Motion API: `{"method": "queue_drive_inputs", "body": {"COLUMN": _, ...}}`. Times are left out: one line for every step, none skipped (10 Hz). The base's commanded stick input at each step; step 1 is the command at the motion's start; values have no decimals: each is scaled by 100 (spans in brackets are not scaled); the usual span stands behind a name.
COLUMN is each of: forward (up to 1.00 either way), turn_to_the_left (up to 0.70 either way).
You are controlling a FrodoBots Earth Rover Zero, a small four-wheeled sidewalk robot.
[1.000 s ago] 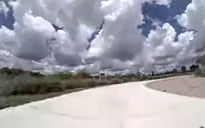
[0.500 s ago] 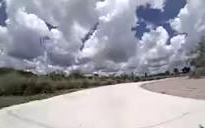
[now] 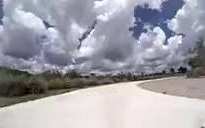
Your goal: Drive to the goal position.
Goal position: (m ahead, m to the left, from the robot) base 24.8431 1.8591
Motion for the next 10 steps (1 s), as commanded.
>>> {"method": "queue_drive_inputs", "body": {"forward": 70, "turn_to_the_left": 0}}
{"method": "queue_drive_inputs", "body": {"forward": 70, "turn_to_the_left": 0}}
{"method": "queue_drive_inputs", "body": {"forward": 70, "turn_to_the_left": 0}}
{"method": "queue_drive_inputs", "body": {"forward": 70, "turn_to_the_left": 0}}
{"method": "queue_drive_inputs", "body": {"forward": 70, "turn_to_the_left": 0}}
{"method": "queue_drive_inputs", "body": {"forward": 70, "turn_to_the_left": 0}}
{"method": "queue_drive_inputs", "body": {"forward": 70, "turn_to_the_left": 0}}
{"method": "queue_drive_inputs", "body": {"forward": 70, "turn_to_the_left": 0}}
{"method": "queue_drive_inputs", "body": {"forward": 70, "turn_to_the_left": 0}}
{"method": "queue_drive_inputs", "body": {"forward": 70, "turn_to_the_left": 0}}
